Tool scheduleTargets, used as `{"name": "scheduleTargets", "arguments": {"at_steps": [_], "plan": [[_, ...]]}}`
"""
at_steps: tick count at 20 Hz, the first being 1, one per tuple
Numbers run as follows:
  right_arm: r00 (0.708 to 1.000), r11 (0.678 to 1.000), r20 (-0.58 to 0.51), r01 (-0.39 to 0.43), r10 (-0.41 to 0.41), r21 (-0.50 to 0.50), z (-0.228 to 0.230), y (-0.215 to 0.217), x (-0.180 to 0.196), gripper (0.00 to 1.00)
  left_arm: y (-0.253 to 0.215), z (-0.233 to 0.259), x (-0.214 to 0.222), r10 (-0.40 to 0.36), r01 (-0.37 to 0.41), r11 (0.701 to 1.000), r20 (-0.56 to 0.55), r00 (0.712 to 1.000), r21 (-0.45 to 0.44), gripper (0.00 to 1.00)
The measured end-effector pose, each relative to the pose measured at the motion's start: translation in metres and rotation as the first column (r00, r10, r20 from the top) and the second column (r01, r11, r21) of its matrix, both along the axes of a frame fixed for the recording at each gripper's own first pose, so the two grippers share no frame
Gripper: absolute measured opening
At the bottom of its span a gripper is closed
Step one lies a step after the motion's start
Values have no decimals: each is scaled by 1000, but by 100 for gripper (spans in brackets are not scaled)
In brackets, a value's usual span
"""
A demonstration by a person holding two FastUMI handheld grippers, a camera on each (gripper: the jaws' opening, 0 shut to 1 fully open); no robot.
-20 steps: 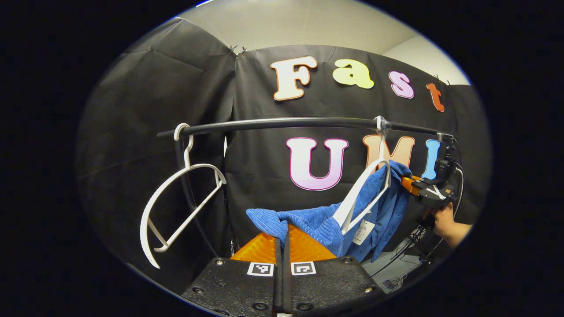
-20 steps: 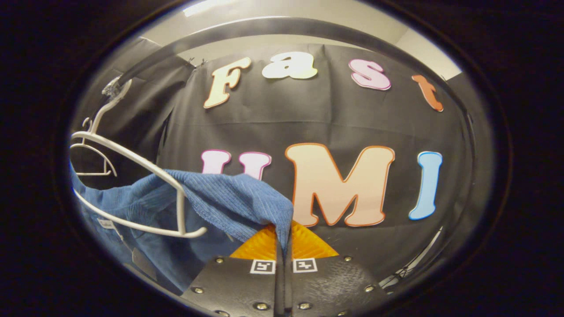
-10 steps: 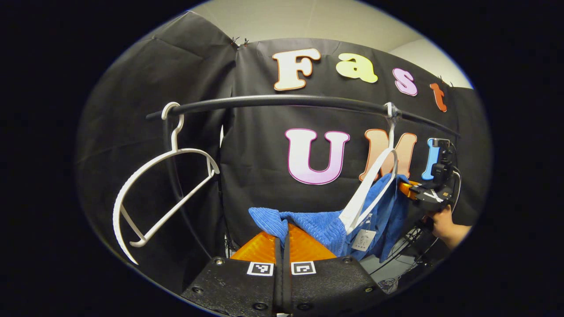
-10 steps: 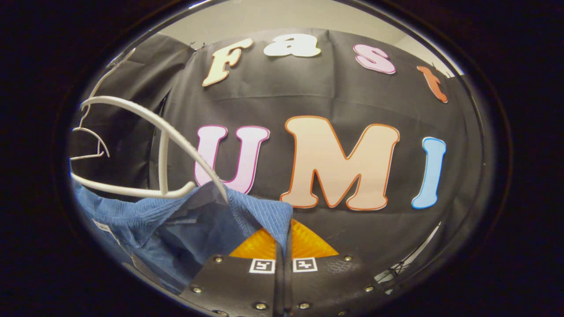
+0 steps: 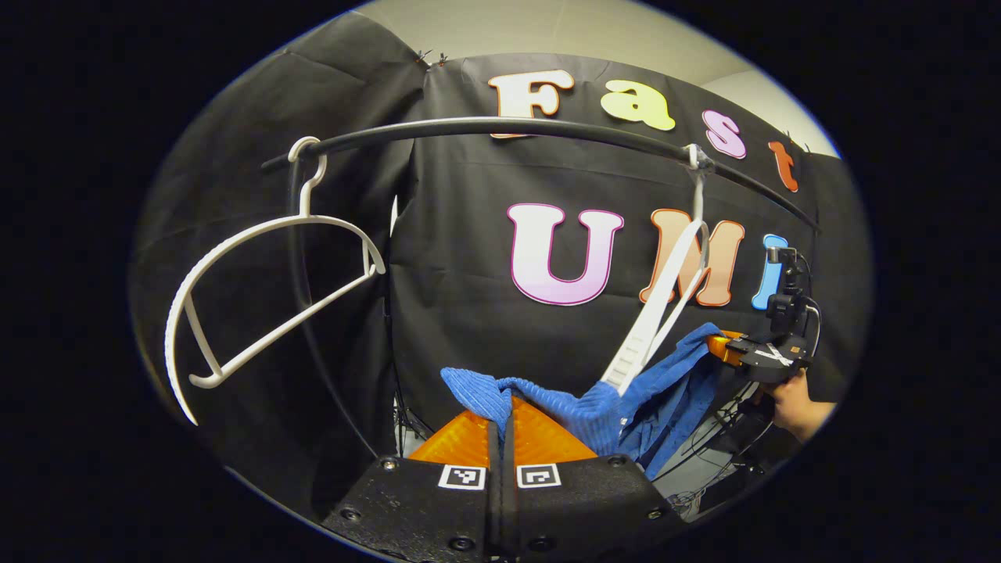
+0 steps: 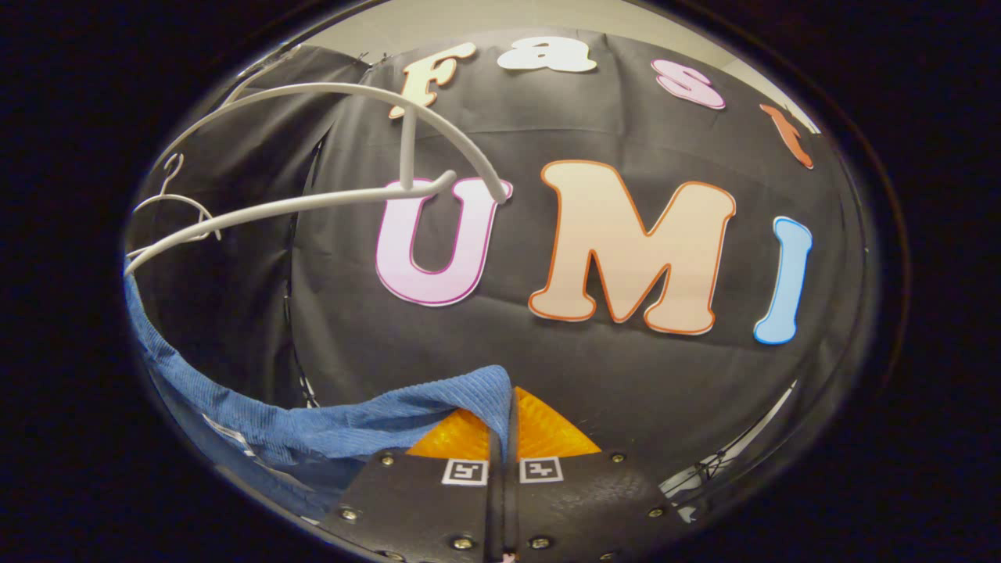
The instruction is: Grasp the clothes on the hanger with both hands and then place them into the laundry hamper below.
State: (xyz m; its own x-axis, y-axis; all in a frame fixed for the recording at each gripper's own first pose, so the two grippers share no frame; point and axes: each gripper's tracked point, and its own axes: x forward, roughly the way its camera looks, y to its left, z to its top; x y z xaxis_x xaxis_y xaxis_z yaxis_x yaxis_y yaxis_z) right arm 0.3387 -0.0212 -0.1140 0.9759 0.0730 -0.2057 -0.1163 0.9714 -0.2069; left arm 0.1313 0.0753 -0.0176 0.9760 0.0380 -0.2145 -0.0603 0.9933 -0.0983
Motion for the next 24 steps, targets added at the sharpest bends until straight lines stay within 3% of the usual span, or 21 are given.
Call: {"name": "scheduleTargets", "arguments": {"at_steps": [12,20,24], "plan": [[1000,998,-15,-22,22,55,10,-2,-71,1,-14,-25,-47,23,-24,999,-37,999,-27,0],[998,998,-30,-49,50,46,8,-8,-107,1,-36,-28,-63,-10,11,1000,-16,1000,20,0],[997,997,-40,-61,63,48,10,-6,-121,1,-63,-28,-57,-63,63,997,-16,998,34,0]]}}
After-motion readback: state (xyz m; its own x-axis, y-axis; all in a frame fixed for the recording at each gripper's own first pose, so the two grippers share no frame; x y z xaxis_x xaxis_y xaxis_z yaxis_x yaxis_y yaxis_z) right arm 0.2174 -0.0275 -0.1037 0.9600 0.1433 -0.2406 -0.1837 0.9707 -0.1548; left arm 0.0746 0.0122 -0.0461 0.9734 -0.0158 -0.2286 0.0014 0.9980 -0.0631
